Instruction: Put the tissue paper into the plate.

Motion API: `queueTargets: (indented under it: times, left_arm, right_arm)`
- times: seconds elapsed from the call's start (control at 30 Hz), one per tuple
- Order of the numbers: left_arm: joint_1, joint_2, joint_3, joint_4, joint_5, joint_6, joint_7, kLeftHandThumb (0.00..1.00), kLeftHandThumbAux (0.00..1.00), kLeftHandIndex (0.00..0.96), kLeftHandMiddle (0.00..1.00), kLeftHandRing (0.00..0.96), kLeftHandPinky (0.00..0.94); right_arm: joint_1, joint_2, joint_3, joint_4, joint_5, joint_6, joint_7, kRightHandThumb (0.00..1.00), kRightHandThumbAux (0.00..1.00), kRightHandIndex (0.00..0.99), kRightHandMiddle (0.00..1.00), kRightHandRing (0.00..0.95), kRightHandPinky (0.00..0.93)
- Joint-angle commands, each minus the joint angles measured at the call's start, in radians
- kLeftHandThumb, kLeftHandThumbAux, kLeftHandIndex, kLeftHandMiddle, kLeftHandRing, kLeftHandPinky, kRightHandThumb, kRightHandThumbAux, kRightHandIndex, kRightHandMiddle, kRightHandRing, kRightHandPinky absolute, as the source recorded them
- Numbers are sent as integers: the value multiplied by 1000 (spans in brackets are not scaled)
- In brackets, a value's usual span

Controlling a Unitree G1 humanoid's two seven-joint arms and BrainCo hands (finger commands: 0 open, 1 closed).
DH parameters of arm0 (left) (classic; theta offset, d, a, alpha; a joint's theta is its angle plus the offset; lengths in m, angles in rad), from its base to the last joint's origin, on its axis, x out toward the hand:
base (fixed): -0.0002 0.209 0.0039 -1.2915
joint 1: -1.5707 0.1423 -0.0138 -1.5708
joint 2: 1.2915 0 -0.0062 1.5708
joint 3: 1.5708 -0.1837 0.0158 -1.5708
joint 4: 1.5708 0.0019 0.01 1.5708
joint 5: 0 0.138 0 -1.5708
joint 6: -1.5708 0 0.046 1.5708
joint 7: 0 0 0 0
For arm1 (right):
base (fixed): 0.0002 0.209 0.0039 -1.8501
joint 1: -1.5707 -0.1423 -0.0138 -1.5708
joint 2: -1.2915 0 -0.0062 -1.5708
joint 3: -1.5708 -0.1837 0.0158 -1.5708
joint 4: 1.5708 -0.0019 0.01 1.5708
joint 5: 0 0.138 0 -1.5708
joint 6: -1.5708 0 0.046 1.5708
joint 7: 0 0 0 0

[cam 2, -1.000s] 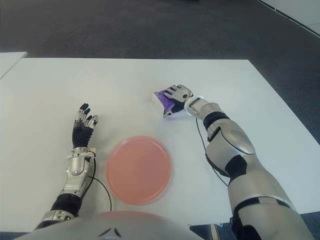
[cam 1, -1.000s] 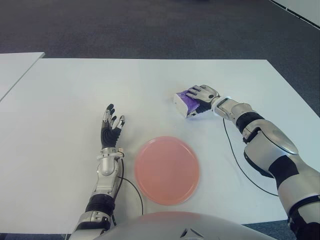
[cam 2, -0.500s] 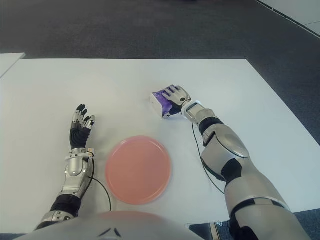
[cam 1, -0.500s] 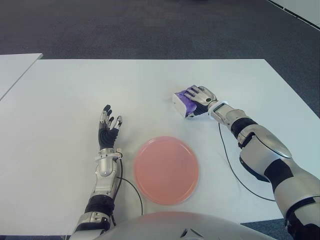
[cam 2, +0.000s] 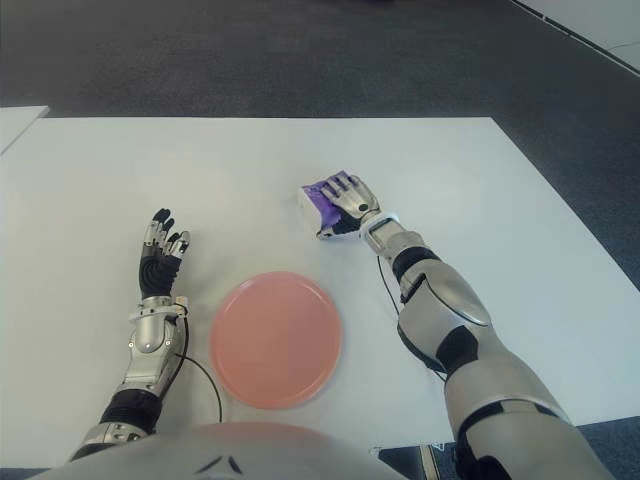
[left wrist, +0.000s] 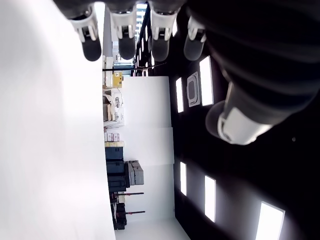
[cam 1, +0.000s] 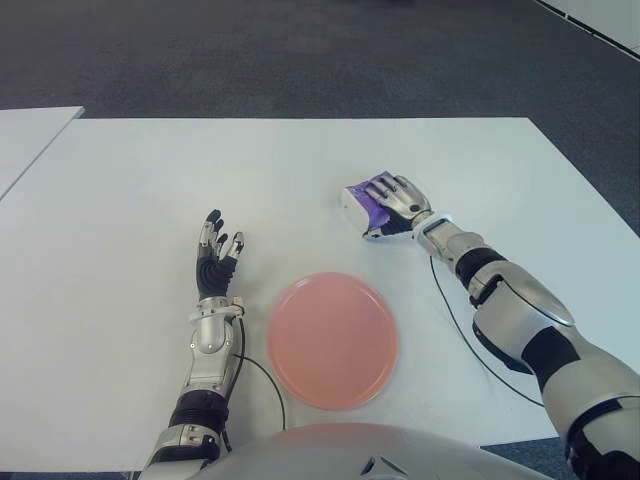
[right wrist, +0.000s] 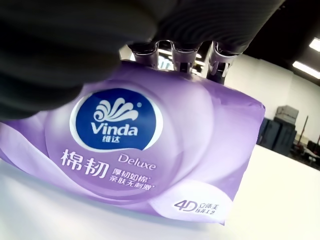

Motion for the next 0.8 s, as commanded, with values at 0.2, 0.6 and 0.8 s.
queueTargets:
  times: [0.2,0.6,0.8]
  left_arm:
    - [80,-3,-6,38,16,17,-12,252,600,64,49,14,20]
    - [91,0,-9,25,20,29,-13,213,602,43,46,16,19]
    - [98,-2,-10,17,20,29,-15,217,599,45,44,17,25]
  right_arm:
    - [139,54,16,28,-25,-25,-3,435,233,0,0,0,0]
    - [192,94,-109,16,68,-14,-190,634,423,13,99,99,158]
    - [211,109,-159,13,102,-21,-256,757,472,138,237,275,371]
